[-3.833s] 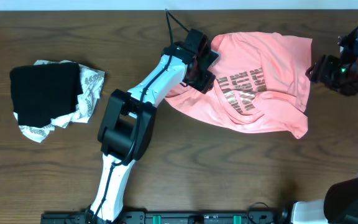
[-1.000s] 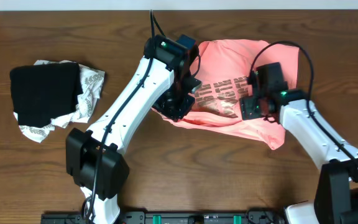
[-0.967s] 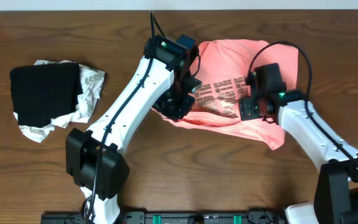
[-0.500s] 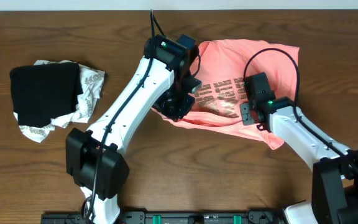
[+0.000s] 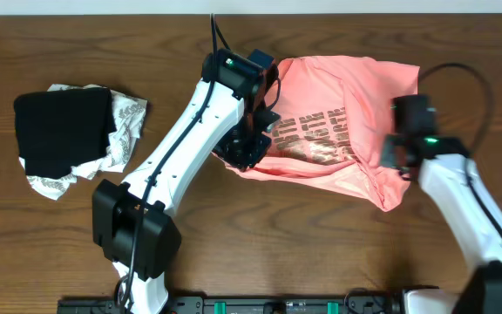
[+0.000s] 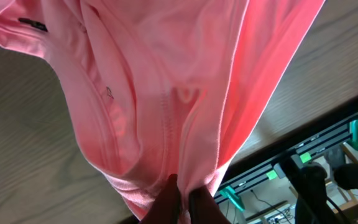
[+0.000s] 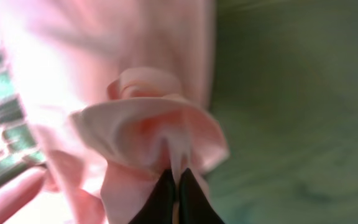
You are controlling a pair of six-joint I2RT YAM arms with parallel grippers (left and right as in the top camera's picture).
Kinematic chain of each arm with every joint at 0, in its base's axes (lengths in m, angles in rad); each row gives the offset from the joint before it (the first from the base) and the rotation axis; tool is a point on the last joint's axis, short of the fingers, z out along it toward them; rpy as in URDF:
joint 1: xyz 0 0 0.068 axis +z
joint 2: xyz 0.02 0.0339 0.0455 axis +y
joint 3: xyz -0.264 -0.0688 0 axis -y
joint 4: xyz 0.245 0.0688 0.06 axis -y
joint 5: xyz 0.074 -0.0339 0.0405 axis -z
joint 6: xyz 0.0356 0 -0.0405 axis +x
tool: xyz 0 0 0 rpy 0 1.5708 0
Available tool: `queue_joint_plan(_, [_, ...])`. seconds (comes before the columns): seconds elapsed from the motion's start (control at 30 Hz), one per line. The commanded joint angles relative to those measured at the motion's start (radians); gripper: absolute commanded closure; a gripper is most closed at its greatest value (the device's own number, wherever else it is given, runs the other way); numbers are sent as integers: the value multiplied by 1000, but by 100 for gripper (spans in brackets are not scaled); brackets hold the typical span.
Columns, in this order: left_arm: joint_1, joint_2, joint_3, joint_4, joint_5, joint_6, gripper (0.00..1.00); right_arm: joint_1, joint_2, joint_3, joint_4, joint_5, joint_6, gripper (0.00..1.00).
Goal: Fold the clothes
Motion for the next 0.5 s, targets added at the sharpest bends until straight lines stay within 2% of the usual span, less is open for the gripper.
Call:
queue_joint_plan(0.0, [5, 8, 4, -18, -25, -1, 94, -102, -60, 23, -37, -47, 46, 91])
queue_joint_plan(0.17, [5, 8, 4, -41, -43, -1, 94, -217, -58, 19, -131, -37, 101, 92])
queue_joint_plan(0.27, [5, 8, 4, -55, -43, -1, 94, -256, -58, 19, -160, 13, 110, 93])
queue_joint_plan(0.37, [5, 8, 4, -61, -43, -1, 94, -287, -58, 19, -201, 114, 182, 95])
queue_joint_plan(0.47, [5, 8, 4, -69, -43, -1, 94, -307, -58, 19, -201, 92, 212, 94])
